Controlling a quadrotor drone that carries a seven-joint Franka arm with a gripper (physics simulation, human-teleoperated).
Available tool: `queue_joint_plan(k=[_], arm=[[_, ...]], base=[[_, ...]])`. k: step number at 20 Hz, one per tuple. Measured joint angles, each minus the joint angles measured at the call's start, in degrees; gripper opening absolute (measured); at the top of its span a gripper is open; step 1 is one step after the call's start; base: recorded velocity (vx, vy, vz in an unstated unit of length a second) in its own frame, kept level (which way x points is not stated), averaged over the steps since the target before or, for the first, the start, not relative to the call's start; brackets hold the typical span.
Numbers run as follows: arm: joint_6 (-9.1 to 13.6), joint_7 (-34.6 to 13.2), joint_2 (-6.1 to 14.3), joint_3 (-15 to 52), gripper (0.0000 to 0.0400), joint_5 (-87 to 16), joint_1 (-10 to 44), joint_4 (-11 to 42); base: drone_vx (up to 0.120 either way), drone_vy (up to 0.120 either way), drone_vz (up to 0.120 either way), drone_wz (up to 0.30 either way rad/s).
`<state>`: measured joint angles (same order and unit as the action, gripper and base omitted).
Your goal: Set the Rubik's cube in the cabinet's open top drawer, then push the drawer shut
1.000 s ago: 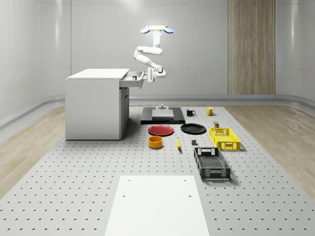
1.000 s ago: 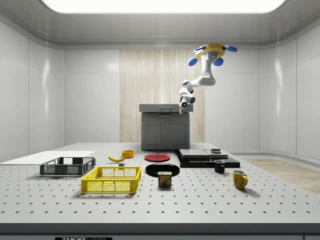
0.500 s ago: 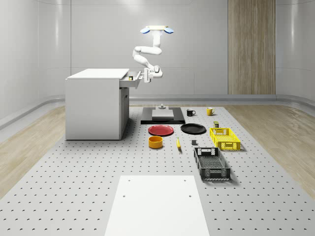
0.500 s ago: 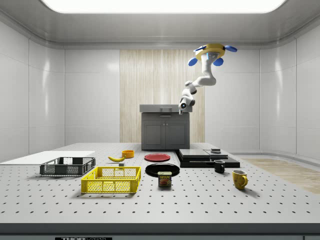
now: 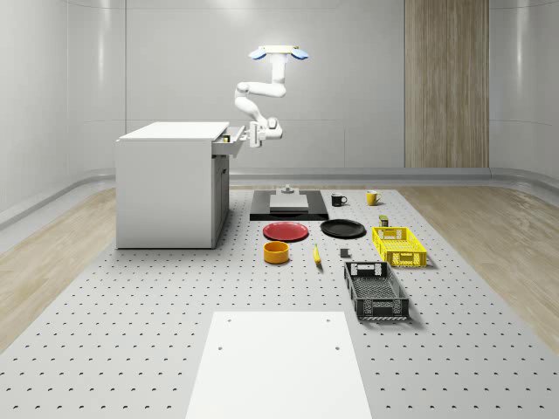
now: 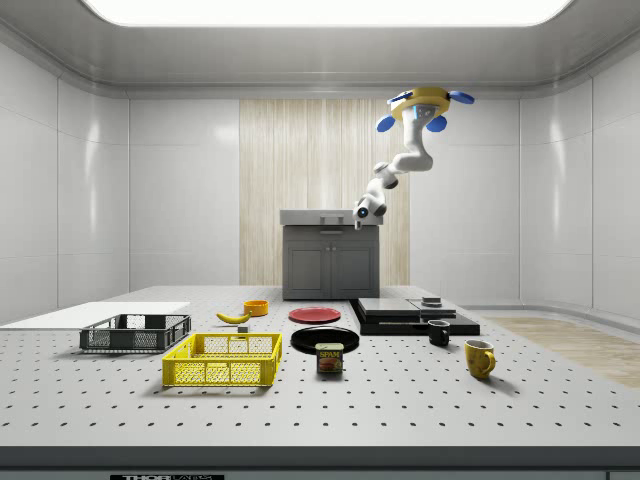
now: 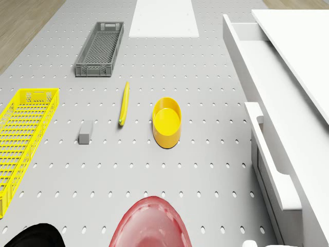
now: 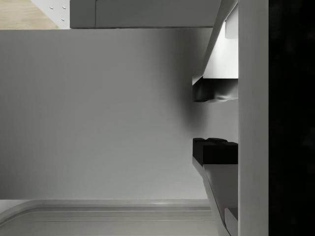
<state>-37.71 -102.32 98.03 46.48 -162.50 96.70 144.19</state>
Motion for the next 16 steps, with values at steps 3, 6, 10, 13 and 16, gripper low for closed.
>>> queue_joint_plan(k=[3, 6, 10, 13, 16], arm=[[-2.0, 0.7, 0.1, -0.3, 0.0105, -0.6, 0.1, -2.0], [-4.2, 1.3, 0.1, -0.6, 0.0105, -1.0, 0.4, -4.5], [-7.5, 1.7, 0.0, -1.2, 0.0119, -1.3, 1.1, -8.2], [-10.0, -2.0, 0.1, -3.6, 0.0109, -0.6, 2.3, -11.1], [-12.9, -1.4, 0.2, -4.3, 0.0107, -0.5, 3.1, -14.2]], base=[[0.0, 0.0, 0.0, 0.0], [0.0, 0.0, 0.0, 0.0], [0.0, 0.0, 0.0, 0.0], [0.0, 0.0, 0.0, 0.0], [0.0, 0.053, 0.0, 0.0]])
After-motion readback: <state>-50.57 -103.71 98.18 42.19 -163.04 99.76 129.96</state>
